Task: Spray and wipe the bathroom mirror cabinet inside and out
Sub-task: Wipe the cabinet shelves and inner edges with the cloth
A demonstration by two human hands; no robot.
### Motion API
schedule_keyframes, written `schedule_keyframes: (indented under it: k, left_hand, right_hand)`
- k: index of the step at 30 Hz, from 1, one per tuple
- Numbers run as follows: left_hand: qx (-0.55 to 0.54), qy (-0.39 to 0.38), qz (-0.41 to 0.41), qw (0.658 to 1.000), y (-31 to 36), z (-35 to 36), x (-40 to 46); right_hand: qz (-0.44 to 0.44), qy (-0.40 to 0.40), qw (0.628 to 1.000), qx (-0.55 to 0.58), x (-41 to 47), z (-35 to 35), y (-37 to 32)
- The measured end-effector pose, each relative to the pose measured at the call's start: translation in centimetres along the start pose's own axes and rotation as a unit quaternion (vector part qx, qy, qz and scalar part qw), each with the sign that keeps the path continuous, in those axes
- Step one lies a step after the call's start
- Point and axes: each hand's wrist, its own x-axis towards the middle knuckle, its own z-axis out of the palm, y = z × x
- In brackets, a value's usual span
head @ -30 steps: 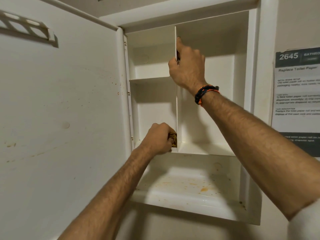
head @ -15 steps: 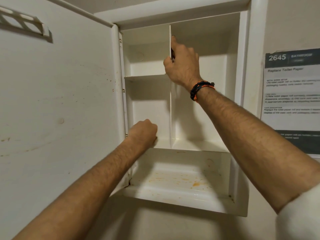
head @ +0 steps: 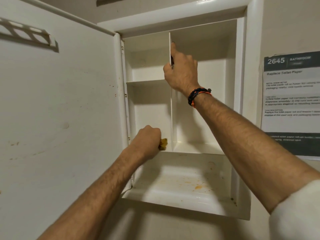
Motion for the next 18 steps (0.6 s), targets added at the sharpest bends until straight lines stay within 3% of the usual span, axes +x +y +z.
schedule_keyframes:
  k: [11,18]
  left_hand:
    - [-0.102,0.012,0.049,0.993,0.1,-0.8,-4.3]
    - [-0.186,0.040,0.015,0.982,-0.1,-0.1,-4.6]
  right_hand:
    - [0.002,-0.018,1.000,0.024,-0.2,-0.5,-0.1]
    - [0.018,-0.050,0.981,0.188,-2.1,-0.7,1.2]
